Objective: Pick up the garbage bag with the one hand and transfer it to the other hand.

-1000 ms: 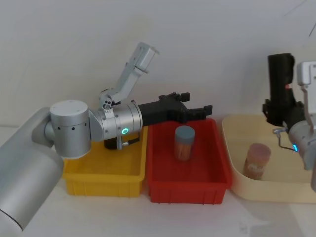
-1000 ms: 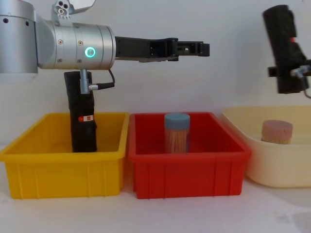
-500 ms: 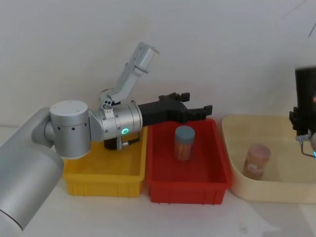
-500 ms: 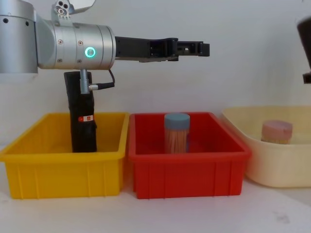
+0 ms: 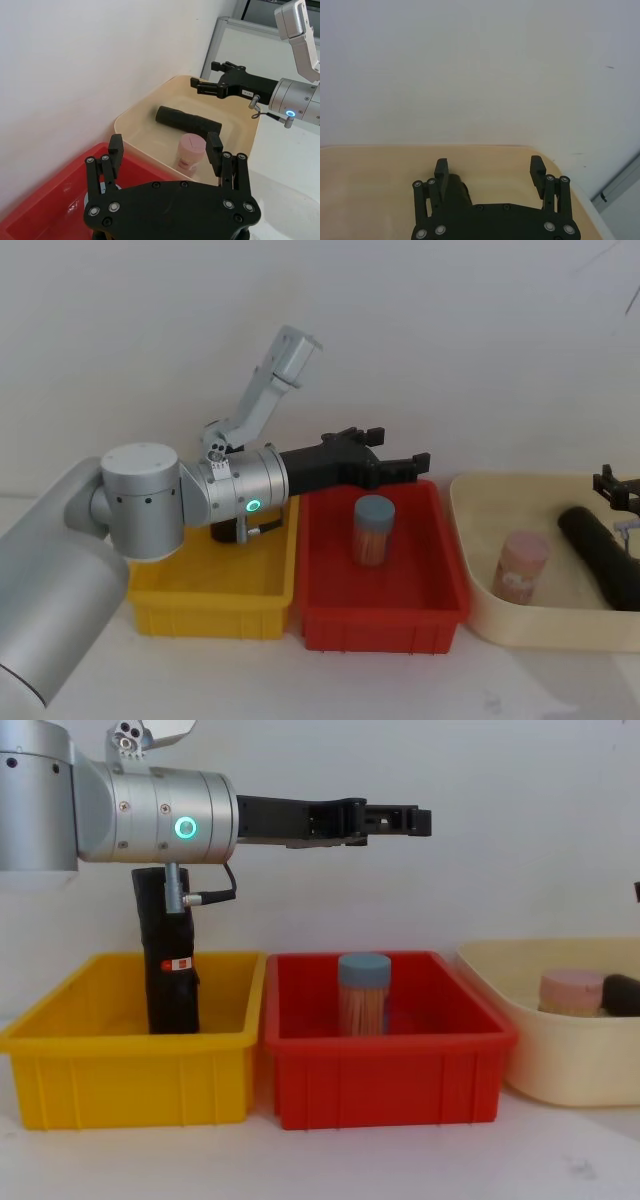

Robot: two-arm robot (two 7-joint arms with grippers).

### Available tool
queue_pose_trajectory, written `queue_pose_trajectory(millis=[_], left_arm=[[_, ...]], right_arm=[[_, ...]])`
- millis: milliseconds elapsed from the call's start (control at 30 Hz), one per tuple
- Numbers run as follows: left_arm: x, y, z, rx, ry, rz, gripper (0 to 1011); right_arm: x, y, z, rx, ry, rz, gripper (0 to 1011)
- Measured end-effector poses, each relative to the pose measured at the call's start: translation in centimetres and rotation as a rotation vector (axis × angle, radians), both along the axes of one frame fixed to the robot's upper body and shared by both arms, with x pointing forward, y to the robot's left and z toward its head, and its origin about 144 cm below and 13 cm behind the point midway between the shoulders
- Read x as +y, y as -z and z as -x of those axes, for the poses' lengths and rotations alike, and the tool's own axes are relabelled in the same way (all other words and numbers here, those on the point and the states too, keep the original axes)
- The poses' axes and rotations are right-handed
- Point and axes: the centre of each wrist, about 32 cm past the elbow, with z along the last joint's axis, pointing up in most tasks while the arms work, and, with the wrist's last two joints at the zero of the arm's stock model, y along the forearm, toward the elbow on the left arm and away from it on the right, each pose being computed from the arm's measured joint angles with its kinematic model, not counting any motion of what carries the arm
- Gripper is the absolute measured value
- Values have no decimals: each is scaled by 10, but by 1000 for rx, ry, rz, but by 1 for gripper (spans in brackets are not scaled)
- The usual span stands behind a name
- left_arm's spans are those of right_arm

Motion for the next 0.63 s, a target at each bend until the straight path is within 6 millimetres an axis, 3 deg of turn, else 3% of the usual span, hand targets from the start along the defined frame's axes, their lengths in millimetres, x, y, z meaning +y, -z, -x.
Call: queue_pose_trajectory(millis=[633], left_arm=[[0, 0, 0, 0, 0, 0, 1000]], right_arm=[[-3, 1, 1, 2, 17, 9, 1004]])
